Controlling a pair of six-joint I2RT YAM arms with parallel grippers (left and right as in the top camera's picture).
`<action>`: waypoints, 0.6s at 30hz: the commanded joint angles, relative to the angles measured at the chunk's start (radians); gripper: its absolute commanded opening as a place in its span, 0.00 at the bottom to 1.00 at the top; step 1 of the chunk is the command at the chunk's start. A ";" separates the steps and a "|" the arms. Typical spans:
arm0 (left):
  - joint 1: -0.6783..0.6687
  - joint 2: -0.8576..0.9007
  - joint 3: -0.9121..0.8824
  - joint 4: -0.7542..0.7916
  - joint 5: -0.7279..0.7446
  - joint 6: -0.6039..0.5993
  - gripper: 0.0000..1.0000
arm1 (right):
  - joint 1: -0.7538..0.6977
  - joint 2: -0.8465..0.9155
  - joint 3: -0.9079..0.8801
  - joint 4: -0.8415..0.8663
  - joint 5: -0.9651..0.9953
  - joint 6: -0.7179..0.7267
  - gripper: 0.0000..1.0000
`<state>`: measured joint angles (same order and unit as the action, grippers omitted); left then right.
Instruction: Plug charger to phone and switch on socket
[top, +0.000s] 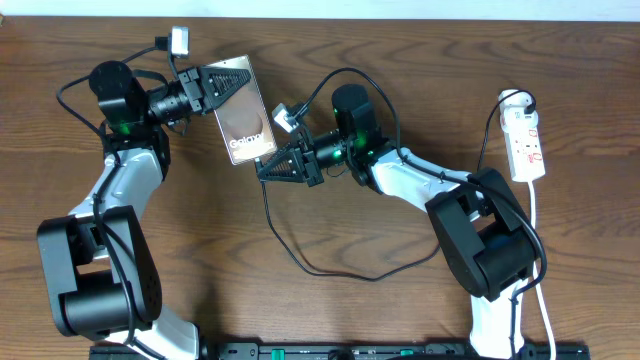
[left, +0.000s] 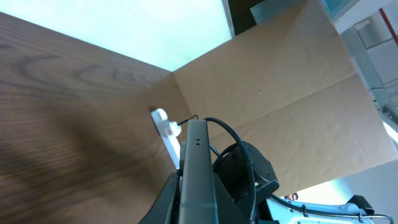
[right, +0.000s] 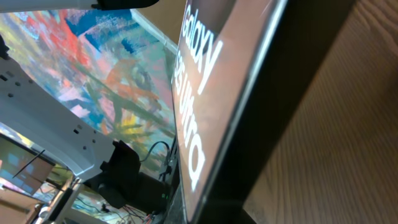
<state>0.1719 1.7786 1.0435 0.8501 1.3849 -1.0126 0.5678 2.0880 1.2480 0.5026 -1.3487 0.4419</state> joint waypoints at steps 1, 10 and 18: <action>0.000 0.005 0.006 0.013 0.016 0.028 0.08 | 0.011 0.009 0.006 0.011 -0.009 0.014 0.01; 0.000 0.005 0.006 0.013 0.016 0.035 0.07 | 0.014 0.009 0.006 0.010 -0.027 0.005 0.01; 0.000 0.005 0.006 0.013 0.040 0.032 0.07 | 0.016 0.009 0.006 0.011 -0.021 0.002 0.01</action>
<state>0.1719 1.7786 1.0435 0.8501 1.3903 -0.9905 0.5781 2.0880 1.2480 0.5106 -1.3560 0.4446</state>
